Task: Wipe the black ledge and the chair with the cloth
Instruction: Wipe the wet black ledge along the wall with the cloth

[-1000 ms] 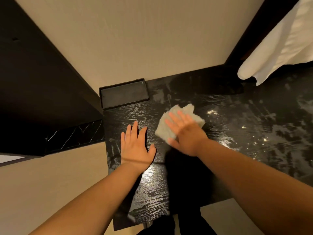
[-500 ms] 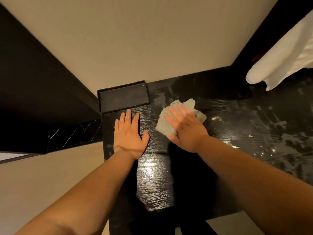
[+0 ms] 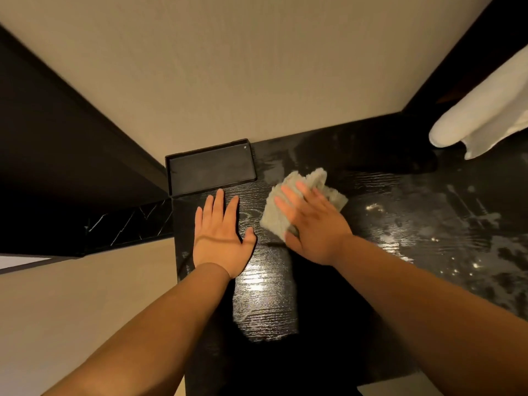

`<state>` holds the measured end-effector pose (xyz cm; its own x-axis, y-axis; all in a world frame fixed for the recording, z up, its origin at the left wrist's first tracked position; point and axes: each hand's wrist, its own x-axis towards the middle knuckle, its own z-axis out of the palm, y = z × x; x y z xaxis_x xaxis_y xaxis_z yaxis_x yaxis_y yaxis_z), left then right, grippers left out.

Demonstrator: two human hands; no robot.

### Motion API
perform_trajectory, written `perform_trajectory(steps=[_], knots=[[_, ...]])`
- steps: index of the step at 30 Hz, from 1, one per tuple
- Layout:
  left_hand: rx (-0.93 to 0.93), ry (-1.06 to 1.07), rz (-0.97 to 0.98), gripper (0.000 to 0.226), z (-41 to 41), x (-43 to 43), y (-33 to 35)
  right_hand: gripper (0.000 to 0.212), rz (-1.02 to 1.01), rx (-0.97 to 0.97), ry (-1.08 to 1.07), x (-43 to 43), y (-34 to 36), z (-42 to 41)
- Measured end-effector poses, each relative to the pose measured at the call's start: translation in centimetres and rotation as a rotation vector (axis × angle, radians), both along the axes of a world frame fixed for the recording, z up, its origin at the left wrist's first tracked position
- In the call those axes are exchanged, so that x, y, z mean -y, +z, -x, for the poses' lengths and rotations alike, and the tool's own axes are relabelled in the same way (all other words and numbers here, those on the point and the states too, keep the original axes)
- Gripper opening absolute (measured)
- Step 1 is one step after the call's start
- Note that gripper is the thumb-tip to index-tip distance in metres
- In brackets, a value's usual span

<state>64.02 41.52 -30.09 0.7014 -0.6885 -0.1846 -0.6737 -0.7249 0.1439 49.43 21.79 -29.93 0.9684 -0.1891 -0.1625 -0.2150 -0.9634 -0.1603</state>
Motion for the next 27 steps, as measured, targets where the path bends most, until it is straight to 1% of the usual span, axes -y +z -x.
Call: perform_trajectory(steps=[1, 3, 5, 6, 7, 9, 11, 14, 16, 18, 21, 24, 27], knots=[[0.002, 0.003, -0.002, 0.082, 0.0, 0.0, 0.0, 0.080, 0.024, -0.004, -0.020, 1.0, 0.0, -1.4], [-0.001, 0.011, -0.010, 0.082, 0.0, 0.1, 0.3, 0.081, 0.019, -0.026, -0.137, 2.5, -0.1, -4.0], [-0.012, 0.007, -0.012, 0.082, 0.1, 0.3, 0.6, 0.079, -0.007, -0.006, -0.253, 2.4, -0.4, -5.3], [-0.020, 0.003, -0.013, 0.082, 0.1, 0.3, 0.7, 0.078, -0.017, 0.001, -0.276, 1.8, -0.3, -5.2], [-0.026, -0.001, -0.017, 0.082, 0.1, 0.3, 0.7, 0.077, -0.017, 0.004, -0.265, 1.0, -0.2, -4.5], [-0.017, -0.008, -0.020, 0.082, 0.2, 0.3, 0.6, 0.075, 0.006, 0.018, -0.170, -0.7, 0.0, -2.5], [-0.009, -0.007, -0.009, 0.082, 0.1, 0.2, 0.3, 0.074, -0.017, 0.022, -0.089, -1.9, 0.2, -0.5], [-0.004, -0.001, 0.014, 0.082, 0.0, 0.1, -0.2, 0.076, -0.035, 0.011, -0.003, -0.7, 0.2, -0.7], [-0.015, 0.005, 0.004, 0.083, 0.0, 0.1, -0.2, 0.078, -0.029, 0.003, 0.003, 1.4, 0.1, -3.3], [-0.016, 0.010, -0.015, 0.085, -0.1, 0.2, -0.1, 0.078, -0.056, 0.007, -0.054, 3.4, 0.0, -6.5], [-0.022, 0.010, -0.045, 0.088, 0.0, 0.2, 0.1, 0.074, -0.033, 0.047, -0.072, 4.7, -1.0, -9.2], [-0.034, 0.013, -0.052, 0.088, -0.1, 0.3, 0.1, 0.073, -0.029, 0.042, -0.029, 3.7, -0.6, -7.7], [-0.025, 0.021, -0.045, 0.089, -0.2, 0.5, 0.1, 0.076, -0.006, 0.038, 0.088, 2.6, -0.2, -4.3]])
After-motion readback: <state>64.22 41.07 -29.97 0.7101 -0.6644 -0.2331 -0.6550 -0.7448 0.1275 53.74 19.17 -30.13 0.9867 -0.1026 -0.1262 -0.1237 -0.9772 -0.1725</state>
